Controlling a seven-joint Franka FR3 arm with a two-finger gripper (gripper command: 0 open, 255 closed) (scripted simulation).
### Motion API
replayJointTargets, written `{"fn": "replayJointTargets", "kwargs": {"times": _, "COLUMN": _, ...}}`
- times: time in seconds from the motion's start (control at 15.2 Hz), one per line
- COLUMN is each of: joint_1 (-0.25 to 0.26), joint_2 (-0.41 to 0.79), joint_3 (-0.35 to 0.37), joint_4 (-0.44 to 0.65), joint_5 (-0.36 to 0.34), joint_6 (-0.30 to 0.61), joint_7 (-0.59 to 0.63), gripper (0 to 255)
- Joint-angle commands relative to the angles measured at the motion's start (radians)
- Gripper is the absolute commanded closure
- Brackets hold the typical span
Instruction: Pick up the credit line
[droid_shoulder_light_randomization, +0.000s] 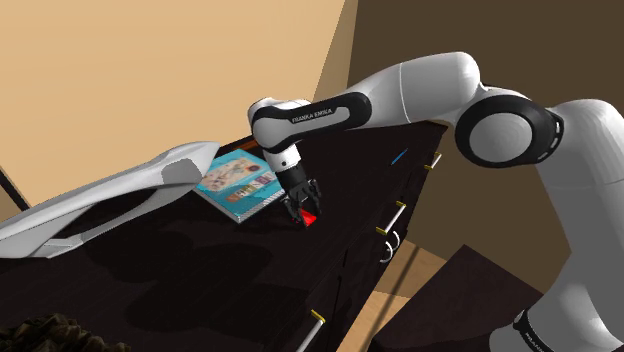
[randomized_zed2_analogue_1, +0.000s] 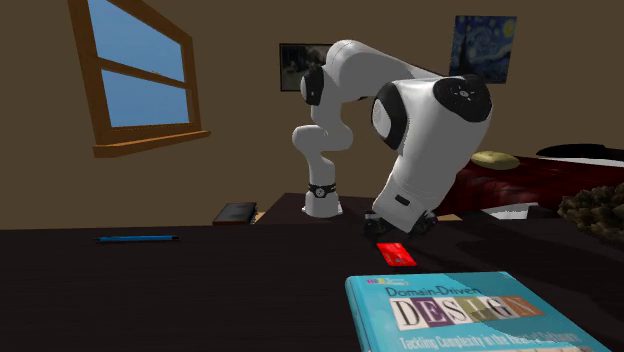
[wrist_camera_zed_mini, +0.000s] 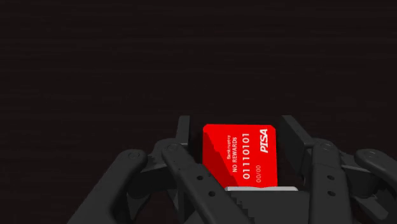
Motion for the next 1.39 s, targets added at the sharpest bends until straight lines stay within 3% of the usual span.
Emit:
{"fn": "replayJointTargets", "kwargs": {"times": 0.0, "joint_1": 0.001, "joint_2": 0.004, "joint_3": 0.001, "joint_4": -0.004, "joint_5": 0.006, "joint_6": 0.004, "joint_7": -0.001, "gripper": 255}}
{"fn": "replayJointTargets", "kwargs": {"times": 0.53, "joint_1": 0.002, "joint_2": 0.006, "joint_3": 0.002, "joint_4": -0.002, "joint_5": 0.006, "joint_6": 0.004, "joint_7": 0.000, "gripper": 255}}
{"fn": "replayJointTargets", "kwargs": {"times": 1.32, "joint_1": 0.003, "joint_2": -0.037, "joint_3": 0.006, "joint_4": 0.088, "joint_5": 0.013, "joint_6": -0.129, "joint_7": 0.006, "gripper": 255}}
